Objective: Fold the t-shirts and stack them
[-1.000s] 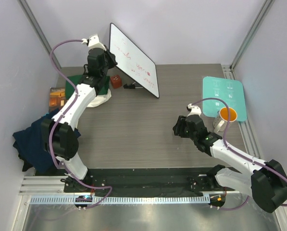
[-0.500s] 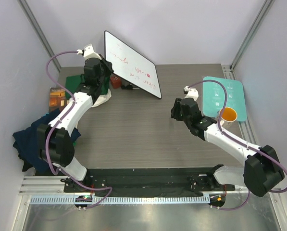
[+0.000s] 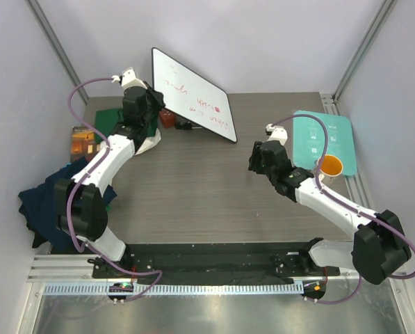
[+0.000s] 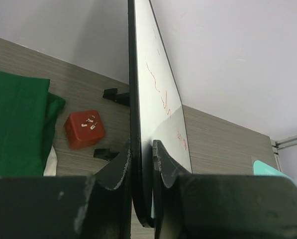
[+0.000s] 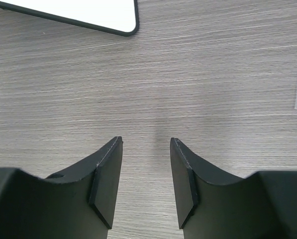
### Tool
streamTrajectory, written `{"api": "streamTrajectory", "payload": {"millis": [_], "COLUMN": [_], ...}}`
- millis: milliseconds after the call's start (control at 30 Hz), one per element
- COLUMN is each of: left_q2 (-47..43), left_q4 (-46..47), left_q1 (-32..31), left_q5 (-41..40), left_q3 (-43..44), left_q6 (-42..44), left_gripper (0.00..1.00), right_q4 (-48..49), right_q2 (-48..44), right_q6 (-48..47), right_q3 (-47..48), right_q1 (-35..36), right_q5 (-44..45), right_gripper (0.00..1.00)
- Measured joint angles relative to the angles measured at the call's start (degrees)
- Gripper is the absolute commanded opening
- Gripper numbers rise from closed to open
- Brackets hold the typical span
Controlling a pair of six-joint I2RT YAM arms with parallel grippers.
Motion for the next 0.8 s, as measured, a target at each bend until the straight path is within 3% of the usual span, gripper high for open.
{"api": "streamTrajectory", "payload": {"millis": [200,367,400,467,500,800], "left_q2": [0.07,0.04,0.04,0.13,0.35,6.67], "left_q4": [-0.09,-0.37,-0.83,-2.80,-4.26,-9.75], "left_q1": [-0.20,-0.35,-0.42,-0.52,-0.55,-0.87], "left_q5": [-0.02,-0.44,-0.70,-1.53,-2.01,-5.25], "left_q3": [0.00,-0.02,-0.02,-0.02,-0.02,0.13], "left_q6": [-0.72,-0.59,-0.09,1.42,2.47,4.83], "left_gripper": [0.01,0.24,0.32,0.34,0.42,0.42], "right_q4": [-2.38,-2.54,-2.73,-2.82,-2.82,-4.52], "right_q2": [0.00,-0.48,-0.79,-1.38,-1.70,-2.40], "right_q6": [-1.01,0.26,0.33,0.31,0.33,0.26], "right_q3": [1.01,1.70,1.70,1.70,1.75,1.75], "right_q1": [-4.31,-12.35,-12.90,-13.14,-13.05,-13.53], "right_q5": [-0.79,-3.67,-3.85,-4.50,-4.81,-7.23], "right_gripper": [0.48,0.48,0.48,0.48,0.48,0.48]}}
